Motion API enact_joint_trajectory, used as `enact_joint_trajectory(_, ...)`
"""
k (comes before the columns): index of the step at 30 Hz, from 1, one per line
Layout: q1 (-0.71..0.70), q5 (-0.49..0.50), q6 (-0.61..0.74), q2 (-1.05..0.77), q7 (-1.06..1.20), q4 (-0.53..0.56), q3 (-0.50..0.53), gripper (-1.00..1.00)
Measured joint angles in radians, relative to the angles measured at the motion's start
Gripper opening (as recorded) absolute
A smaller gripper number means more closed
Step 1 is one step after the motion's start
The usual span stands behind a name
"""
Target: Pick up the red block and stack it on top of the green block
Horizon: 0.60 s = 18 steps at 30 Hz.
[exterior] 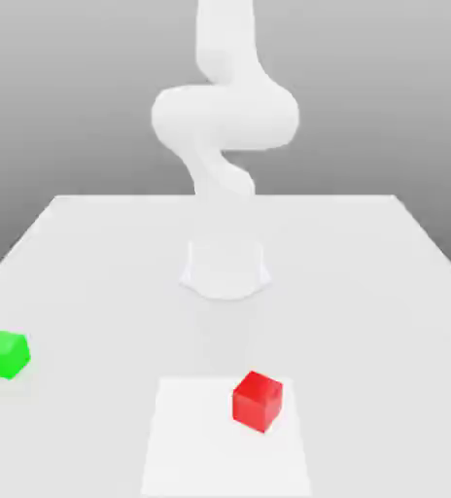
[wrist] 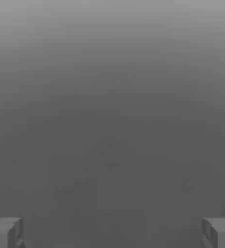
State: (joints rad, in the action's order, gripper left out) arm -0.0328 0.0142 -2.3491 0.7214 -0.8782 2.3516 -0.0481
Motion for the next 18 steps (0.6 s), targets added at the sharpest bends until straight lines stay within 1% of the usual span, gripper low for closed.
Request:
enact_joint_trajectory(7, -0.094, 0.042, -0.157, -0.261, -0.250, 0.160, -0.131, 0.00)
enact_joint_trajectory(13, -0.134, 0.067, -0.295, -0.493, -0.462, 0.300, -0.192, 0.00)
enact_joint_trajectory(16, -0.135, 0.049, -0.370, -0.609, -0.549, 0.373, -0.207, 0.00)
enact_joint_trajectory(18, -0.121, 0.010, -0.416, -0.677, -0.585, 0.419, -0.216, 0.00)
